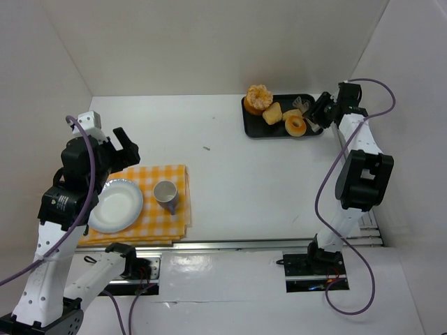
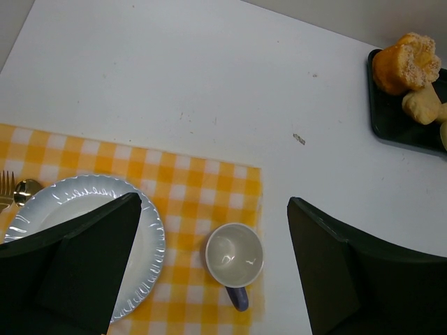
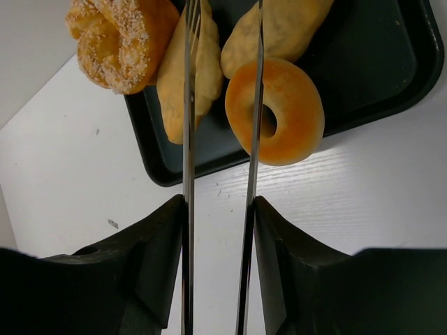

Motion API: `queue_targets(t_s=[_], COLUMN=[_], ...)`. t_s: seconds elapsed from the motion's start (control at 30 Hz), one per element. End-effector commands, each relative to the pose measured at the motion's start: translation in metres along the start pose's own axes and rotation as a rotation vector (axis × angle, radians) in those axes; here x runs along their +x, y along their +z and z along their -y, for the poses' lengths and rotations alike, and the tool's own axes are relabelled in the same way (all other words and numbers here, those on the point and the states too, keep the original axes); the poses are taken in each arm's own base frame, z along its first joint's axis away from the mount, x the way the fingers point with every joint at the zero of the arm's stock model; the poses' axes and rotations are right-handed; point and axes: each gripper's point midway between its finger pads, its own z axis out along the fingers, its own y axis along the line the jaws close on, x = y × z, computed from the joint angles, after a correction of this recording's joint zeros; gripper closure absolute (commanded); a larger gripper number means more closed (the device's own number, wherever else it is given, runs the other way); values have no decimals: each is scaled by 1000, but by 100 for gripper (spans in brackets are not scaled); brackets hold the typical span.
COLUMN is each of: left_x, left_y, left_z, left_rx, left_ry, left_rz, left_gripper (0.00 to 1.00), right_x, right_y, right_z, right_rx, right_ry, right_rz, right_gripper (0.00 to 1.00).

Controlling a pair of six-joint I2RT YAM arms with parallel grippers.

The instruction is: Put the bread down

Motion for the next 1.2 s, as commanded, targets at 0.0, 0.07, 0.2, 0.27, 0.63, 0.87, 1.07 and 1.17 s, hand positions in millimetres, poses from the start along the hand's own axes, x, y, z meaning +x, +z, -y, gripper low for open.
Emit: queue_targets(t_s=[0.0,0.07,0.2,0.27,0.63,0.87,1.07,1.17], left_x=[-17,-17,-17,-15,-12,-11,-11,-14], left_y=[-6,-3,1,3,8,11,8,3], left_z=[3,2,3,5,5,6,3,2], left_rx=[22,9,9,14,11,8,-1,-6], left_ry=[19,22,22,25,28,21,21,18], left_rz=[68,61,60,49,40,32,35,47], left_gripper=[1,1,1,1,1,1,1,1], right_x=[-32,-34,-29,-25,-14,-15,-18,-36], right_y=[-11,-8,-8,-7,10,36,43,21], right_z=[-17,-12,3,10,36,33,30,20], right_rx=[-33,-4,55,81,106,43,19,20], right_ry=[-1,14,42,57,89,91,96,67], right_rz=[83,89,112,118,82,40,36,134], right_gripper=[49,49,48,48,38,38,52,72])
